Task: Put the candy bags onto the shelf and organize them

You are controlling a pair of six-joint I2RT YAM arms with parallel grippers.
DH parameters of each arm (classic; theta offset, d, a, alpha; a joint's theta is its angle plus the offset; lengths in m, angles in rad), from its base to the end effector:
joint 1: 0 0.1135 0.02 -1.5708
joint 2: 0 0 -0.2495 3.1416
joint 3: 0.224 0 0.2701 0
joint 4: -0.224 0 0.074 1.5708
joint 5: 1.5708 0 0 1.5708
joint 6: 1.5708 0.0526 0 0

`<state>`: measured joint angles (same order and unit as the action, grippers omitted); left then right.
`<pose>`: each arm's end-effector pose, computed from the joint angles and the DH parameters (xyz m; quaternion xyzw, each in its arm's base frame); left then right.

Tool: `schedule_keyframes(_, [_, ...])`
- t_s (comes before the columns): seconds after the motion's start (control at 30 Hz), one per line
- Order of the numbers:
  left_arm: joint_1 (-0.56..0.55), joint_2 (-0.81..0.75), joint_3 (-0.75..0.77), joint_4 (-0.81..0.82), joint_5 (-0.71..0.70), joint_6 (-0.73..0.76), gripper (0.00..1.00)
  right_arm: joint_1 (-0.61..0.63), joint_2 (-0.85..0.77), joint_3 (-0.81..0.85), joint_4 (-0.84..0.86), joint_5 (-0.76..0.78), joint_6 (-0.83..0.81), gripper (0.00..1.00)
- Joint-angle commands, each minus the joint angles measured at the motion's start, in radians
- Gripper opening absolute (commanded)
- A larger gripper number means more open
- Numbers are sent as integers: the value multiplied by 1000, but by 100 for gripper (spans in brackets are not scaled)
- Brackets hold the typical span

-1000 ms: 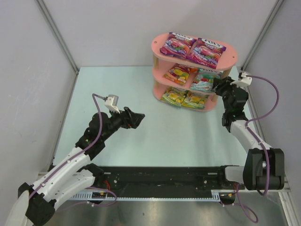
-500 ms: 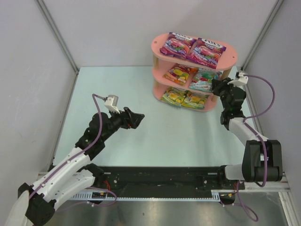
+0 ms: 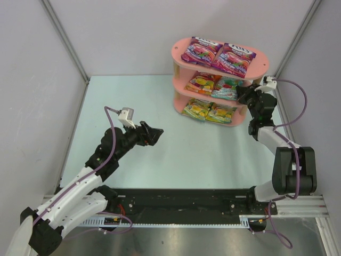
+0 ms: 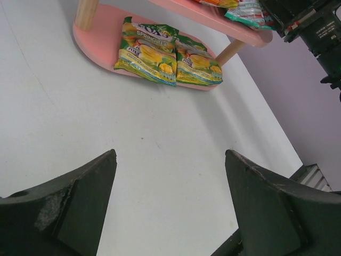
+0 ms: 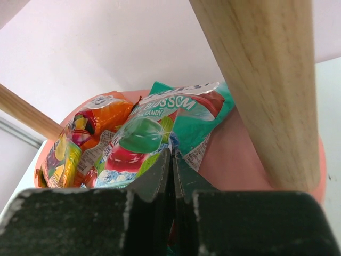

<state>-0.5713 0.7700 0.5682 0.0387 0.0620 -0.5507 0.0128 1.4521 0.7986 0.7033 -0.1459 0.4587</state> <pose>0.1965 -0.1302 0.2726 0.0279 0.7617 -0.3642 0.5351 0.3618 0.0123 0.2550 0.1005 0.6821 0.2176 0.6908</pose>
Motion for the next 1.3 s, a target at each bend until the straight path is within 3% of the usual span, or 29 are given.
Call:
schedule_keyframes(0.0, [8, -17, 4, -5, -10, -3, 87, -5, 39, 63, 45, -72, -17, 6])
schedule_keyframes(0.53, [8, 8, 15, 12, 12, -8, 87, -36, -47, 48, -100, -97, -23, 0])
schedule_keyframes(0.77, [8, -11, -1, 4, 7, -14, 87, 14, -88, 19, -117, -3, -12, 0])
schedule_keyframes(1.03, [8, -21, -4, 0, 7, -23, 87, 122, -104, 16, -151, 261, -34, 0])
schedule_keyframes(1.27, [8, -49, -8, -20, -13, -20, 86, 116, -104, 14, -149, 290, -18, 0])
